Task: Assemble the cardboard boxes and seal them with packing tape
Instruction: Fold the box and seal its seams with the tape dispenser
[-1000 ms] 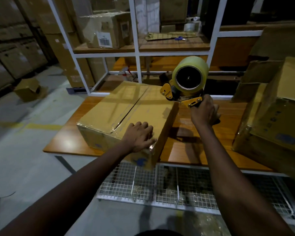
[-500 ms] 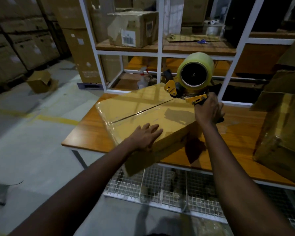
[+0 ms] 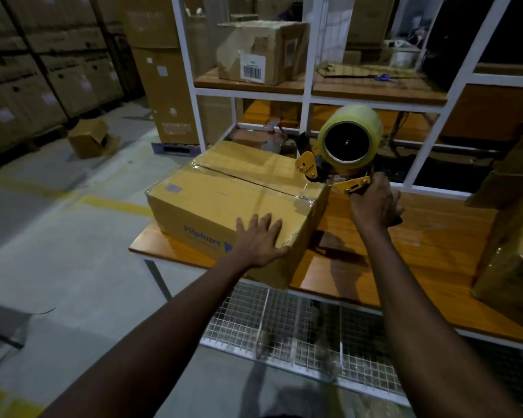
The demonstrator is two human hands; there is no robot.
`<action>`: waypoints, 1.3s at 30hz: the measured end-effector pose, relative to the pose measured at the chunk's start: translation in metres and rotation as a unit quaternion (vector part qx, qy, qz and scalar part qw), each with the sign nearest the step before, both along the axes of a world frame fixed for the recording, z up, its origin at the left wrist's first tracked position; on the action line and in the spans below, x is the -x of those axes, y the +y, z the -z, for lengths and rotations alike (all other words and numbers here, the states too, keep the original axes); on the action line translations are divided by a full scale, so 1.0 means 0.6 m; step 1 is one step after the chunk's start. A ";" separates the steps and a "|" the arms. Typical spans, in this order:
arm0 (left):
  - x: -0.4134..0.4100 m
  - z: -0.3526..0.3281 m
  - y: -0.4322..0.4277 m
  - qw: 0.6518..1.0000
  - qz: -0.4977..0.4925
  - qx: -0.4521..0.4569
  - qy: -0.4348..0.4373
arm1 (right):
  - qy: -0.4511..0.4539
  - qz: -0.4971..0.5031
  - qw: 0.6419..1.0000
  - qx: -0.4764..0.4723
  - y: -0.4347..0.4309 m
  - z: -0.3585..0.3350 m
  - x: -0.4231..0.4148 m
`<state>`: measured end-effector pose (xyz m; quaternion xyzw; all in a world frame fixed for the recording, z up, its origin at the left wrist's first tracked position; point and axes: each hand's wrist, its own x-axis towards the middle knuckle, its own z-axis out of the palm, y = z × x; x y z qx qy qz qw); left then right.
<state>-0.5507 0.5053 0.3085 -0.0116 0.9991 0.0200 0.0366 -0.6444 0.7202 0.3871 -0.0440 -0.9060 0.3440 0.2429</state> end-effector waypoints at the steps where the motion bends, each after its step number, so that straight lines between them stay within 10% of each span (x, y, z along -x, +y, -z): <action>1: 0.012 0.001 0.020 1.000 0.000 -0.003 -0.007 | 0.000 0.001 1.000 -0.002 0.003 0.001 0.000; 14: -0.013 0.006 -0.018 0.987 0.151 0.049 0.002 | -0.007 -0.043 0.999 -0.025 -0.026 0.000 -0.017; 21: -0.098 0.002 -0.170 0.986 -0.035 0.125 0.103 | -0.015 -0.114 0.992 -0.054 -0.117 -0.002 -0.043; 28: -0.090 -0.018 -0.221 0.972 -0.161 -0.111 0.126 | -0.008 -0.181 0.979 -0.087 -0.208 -0.020 -0.075; 31: -0.096 -0.059 -0.209 0.817 -0.258 -0.449 0.253 | -0.015 -0.203 0.976 -0.084 -0.240 -0.029 -0.084; 33: -0.096 -0.079 -0.204 0.673 -0.295 -0.659 0.163 | -0.013 -0.208 0.974 -0.092 -0.258 -0.032 -0.090; 39: -0.093 -0.091 -0.218 0.437 -0.280 -0.854 0.034 | -0.002 -0.201 0.974 -0.102 -0.296 -0.033 -0.111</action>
